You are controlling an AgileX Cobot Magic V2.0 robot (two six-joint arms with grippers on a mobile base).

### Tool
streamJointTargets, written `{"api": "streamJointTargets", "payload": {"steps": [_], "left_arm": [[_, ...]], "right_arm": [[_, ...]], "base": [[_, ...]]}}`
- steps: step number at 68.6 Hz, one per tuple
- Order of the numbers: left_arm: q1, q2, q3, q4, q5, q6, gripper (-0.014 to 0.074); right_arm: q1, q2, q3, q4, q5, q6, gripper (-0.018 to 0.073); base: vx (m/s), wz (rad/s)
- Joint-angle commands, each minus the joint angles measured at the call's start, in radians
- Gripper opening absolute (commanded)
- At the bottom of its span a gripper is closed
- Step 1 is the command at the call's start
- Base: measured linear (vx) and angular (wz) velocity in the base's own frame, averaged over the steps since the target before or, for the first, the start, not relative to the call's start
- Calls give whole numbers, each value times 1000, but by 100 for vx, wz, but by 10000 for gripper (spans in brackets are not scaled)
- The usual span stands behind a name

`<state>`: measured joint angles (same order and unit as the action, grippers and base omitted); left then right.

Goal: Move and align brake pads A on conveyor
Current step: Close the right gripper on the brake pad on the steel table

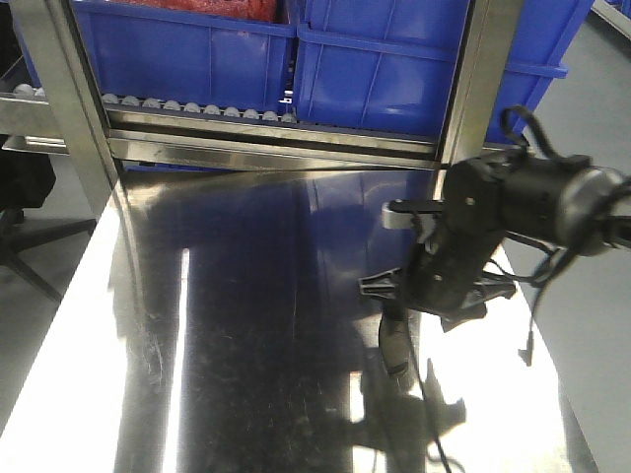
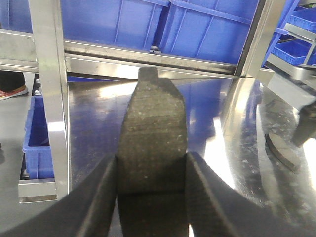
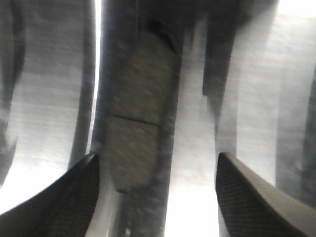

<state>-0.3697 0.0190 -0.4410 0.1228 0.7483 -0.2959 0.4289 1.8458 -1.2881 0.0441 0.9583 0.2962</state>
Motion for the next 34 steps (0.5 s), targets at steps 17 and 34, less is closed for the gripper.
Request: {"api": "streamJointTargets", "payload": {"steps": [17,34], "left_arm": [[-5,14,-27,6,-93,-1,-6],[-5,14,-27,6,-93,-1,-6]], "right_arm": [[27,91,-149,-3,71,56,487],[27,128,-156,-12,54,60,465]], "base": [[0,0],[0,0]]}}
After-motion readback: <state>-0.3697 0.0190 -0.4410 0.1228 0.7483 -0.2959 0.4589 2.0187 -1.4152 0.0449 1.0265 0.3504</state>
